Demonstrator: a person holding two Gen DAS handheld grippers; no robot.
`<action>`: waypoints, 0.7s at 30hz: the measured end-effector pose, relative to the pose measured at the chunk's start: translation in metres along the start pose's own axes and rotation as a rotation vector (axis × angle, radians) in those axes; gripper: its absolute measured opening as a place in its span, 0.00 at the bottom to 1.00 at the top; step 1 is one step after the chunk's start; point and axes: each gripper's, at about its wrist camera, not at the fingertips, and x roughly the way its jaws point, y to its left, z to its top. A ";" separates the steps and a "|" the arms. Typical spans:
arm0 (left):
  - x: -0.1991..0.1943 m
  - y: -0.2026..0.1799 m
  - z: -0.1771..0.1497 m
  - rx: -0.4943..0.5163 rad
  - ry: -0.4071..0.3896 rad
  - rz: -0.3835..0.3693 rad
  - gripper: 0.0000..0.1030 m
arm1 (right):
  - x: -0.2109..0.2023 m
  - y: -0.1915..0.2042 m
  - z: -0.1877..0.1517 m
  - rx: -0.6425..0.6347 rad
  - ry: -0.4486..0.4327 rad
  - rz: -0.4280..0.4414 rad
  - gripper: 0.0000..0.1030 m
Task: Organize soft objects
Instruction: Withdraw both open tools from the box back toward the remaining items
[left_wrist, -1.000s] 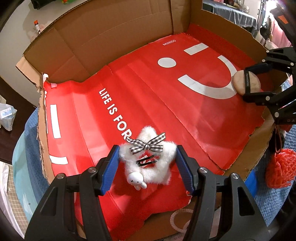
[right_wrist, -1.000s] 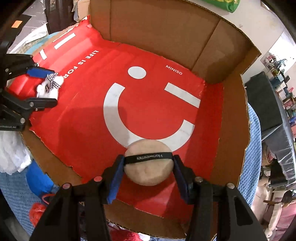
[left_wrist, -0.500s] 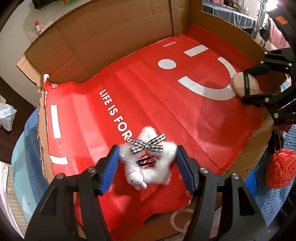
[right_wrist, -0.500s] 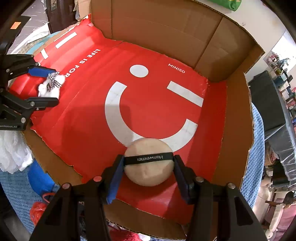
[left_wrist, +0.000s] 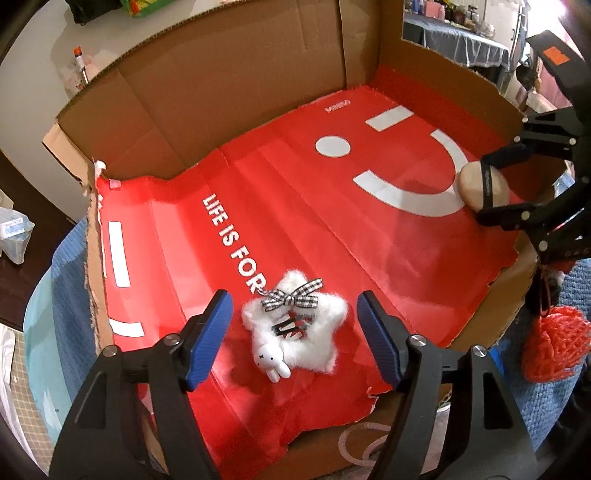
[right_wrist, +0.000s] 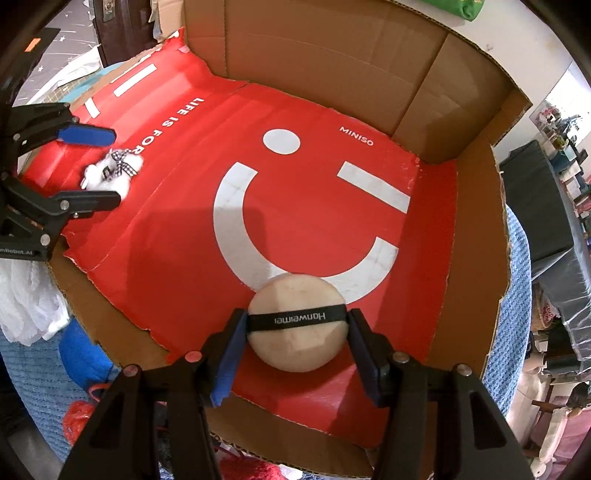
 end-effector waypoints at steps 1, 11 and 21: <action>-0.002 0.000 0.000 -0.001 -0.006 0.000 0.68 | 0.000 0.000 0.000 0.002 0.000 -0.001 0.56; -0.025 0.011 -0.002 -0.069 -0.075 -0.038 0.71 | -0.016 -0.002 0.001 0.031 -0.031 0.018 0.65; -0.104 0.006 -0.023 -0.173 -0.321 -0.072 0.85 | -0.089 0.008 -0.010 0.072 -0.240 0.017 0.84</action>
